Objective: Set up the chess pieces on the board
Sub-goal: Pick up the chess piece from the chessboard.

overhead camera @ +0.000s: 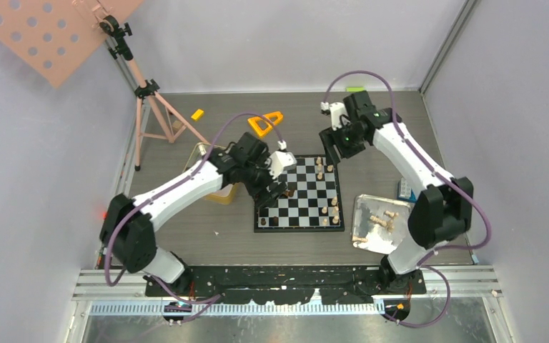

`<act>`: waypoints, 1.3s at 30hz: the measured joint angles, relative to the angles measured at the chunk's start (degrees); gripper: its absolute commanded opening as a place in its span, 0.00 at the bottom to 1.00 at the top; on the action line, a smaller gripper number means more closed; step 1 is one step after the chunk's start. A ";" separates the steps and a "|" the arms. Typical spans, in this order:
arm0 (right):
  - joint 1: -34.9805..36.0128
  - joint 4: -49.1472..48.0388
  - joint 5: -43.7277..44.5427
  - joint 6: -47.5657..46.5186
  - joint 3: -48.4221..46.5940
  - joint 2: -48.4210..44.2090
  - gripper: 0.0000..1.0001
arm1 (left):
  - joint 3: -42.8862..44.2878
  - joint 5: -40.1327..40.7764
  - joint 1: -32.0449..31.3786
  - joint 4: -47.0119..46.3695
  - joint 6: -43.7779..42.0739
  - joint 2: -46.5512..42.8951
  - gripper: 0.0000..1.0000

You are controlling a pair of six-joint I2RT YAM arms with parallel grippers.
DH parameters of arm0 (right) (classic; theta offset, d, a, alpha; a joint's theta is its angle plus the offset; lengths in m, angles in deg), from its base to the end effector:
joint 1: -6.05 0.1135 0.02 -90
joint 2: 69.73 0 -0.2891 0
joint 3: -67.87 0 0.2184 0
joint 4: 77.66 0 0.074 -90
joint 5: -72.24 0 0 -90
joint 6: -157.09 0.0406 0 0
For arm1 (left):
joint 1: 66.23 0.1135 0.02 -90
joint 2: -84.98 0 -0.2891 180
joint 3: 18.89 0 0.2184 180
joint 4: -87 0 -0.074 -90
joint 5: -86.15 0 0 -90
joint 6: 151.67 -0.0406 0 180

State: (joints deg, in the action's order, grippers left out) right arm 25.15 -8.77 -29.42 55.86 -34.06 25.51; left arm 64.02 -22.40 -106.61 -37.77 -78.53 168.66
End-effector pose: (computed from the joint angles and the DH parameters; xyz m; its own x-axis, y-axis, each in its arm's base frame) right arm 0.2963 0.1113 0.3262 -0.7401 -0.4581 -0.4923 -0.5645 0.8211 0.0845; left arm 0.1969 -0.1844 0.3046 -0.3869 0.6900 -0.6117 0.9007 0.4251 -0.0902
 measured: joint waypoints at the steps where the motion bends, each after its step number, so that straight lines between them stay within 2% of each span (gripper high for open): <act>1: -1.05 -0.61 -0.52 -0.26 2.14 -1.90 0.66 | 0.87 -0.02 -0.55 -0.57 -0.15 1.88 0.77; 9: -5.38 -6.49 -7.08 -0.98 13.40 -14.14 0.62 | 4.92 -1.20 -1.66 -6.91 -4.00 13.94 0.72; 13: -6.10 -8.02 -11.43 -1.36 15.08 -14.80 0.61 | 4.92 -2.21 -1.53 -10.32 -4.94 15.67 0.69; 19: -6.12 -8.81 -15.13 -2.05 16.61 -14.71 0.57 | 5.99 -3.50 -1.33 -15.72 -1.44 18.25 0.58; 28: -8.92 -9.70 -15.52 -2.43 17.35 -14.73 0.56 | 11.96 -2.34 -1.81 -15.39 4.13 25.14 0.46; 39: -11.50 -9.75 -16.04 -2.43 17.66 -14.75 0.55 | 13.55 -0.70 -2.62 -10.71 6.69 26.32 0.46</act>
State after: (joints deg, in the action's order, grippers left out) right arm 13.65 -18.52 -45.46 53.44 -16.40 10.76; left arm 77.57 -23.10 -109.24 -48.48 -71.84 194.97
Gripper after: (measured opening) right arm 0.556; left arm 0.464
